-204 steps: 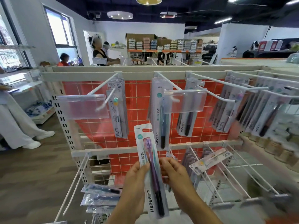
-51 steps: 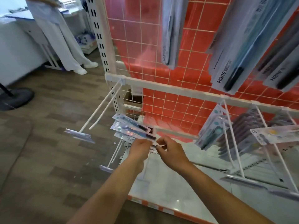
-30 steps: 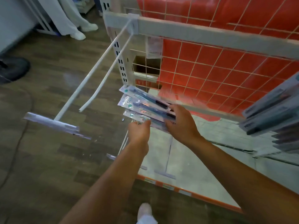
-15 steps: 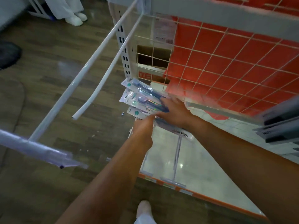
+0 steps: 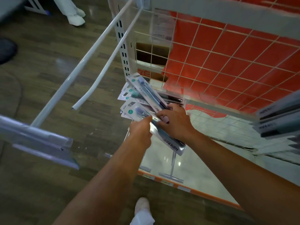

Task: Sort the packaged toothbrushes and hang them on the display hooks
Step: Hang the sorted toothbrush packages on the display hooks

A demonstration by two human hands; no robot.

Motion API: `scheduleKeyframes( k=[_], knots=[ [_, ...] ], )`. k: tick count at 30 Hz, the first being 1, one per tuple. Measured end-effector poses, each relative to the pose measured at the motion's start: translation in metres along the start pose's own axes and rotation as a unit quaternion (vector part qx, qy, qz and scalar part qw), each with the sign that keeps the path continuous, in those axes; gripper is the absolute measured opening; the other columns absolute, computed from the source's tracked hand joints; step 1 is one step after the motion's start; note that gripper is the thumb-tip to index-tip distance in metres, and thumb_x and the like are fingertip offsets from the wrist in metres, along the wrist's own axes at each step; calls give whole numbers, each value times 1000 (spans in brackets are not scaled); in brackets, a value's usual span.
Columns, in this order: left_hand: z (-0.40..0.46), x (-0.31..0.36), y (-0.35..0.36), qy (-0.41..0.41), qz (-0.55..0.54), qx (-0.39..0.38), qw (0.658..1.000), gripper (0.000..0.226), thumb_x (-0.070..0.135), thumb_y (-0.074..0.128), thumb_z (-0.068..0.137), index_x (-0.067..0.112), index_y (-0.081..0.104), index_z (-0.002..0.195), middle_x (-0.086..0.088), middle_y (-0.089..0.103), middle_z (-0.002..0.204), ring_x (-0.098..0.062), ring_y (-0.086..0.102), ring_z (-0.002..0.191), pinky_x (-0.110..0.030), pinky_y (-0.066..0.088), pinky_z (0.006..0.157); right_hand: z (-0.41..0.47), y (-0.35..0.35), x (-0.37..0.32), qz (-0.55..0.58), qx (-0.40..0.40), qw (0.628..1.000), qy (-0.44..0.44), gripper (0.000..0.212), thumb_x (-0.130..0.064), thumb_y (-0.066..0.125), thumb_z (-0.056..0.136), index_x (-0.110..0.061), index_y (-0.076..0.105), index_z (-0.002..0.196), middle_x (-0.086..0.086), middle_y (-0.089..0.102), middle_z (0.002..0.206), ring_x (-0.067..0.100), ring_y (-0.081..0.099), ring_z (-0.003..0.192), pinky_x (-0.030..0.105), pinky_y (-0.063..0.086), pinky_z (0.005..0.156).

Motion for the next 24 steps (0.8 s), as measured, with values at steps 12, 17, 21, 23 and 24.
scheduleKeyframes(
  k=[12, 17, 21, 23, 24],
  knots=[
    [-11, -10, -24, 48, 46, 2, 998, 25, 6, 58, 93, 7, 55, 118, -11, 62, 93, -25, 61, 83, -32, 52, 73, -24, -1, -3, -75, 54, 995, -24, 25, -31, 58, 90, -26, 68, 112, 3, 37, 145, 25, 24, 135, 40, 28, 104],
    [-19, -11, -32, 69, 47, 1, 997, 25, 6, 56, 94, 14, 54, 117, -8, 62, 96, -29, 62, 94, -32, 50, 67, -32, 5, -11, -69, 74, 993, -56, 28, -28, 60, 88, -22, 66, 115, 2, 42, 141, 25, 27, 136, 41, 28, 107],
    [-24, -15, -41, 69, 34, 6, 997, 21, 8, 56, 93, 16, 51, 111, -7, 62, 95, -26, 62, 88, -30, 48, 57, -36, 9, -8, -50, 60, 996, -45, 29, -32, 58, 90, -25, 64, 118, -1, 42, 143, 21, 26, 136, 39, 25, 109],
    [-27, -19, -44, 76, 47, 5, 996, 25, 8, 56, 93, 12, 52, 117, -10, 64, 102, -25, 63, 88, -31, 48, 60, -42, 9, -8, -44, 62, 996, -46, 29, -31, 57, 91, -25, 64, 118, -3, 44, 142, 20, 27, 136, 37, 23, 110],
    [-29, -21, -45, 81, 60, 5, 995, 27, 9, 56, 93, 12, 53, 119, -9, 64, 104, -24, 62, 89, -31, 47, 61, -45, 10, -9, -41, 62, 996, -49, 29, -31, 56, 92, -24, 64, 119, -3, 45, 141, 20, 27, 137, 37, 22, 112]
  ],
)
Point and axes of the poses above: each hand's wrist, its own z-axis towards the middle knuckle, its own y-axis out of the palm, x = y × z, the point moved 6 cm from there along z, towards the middle knuckle
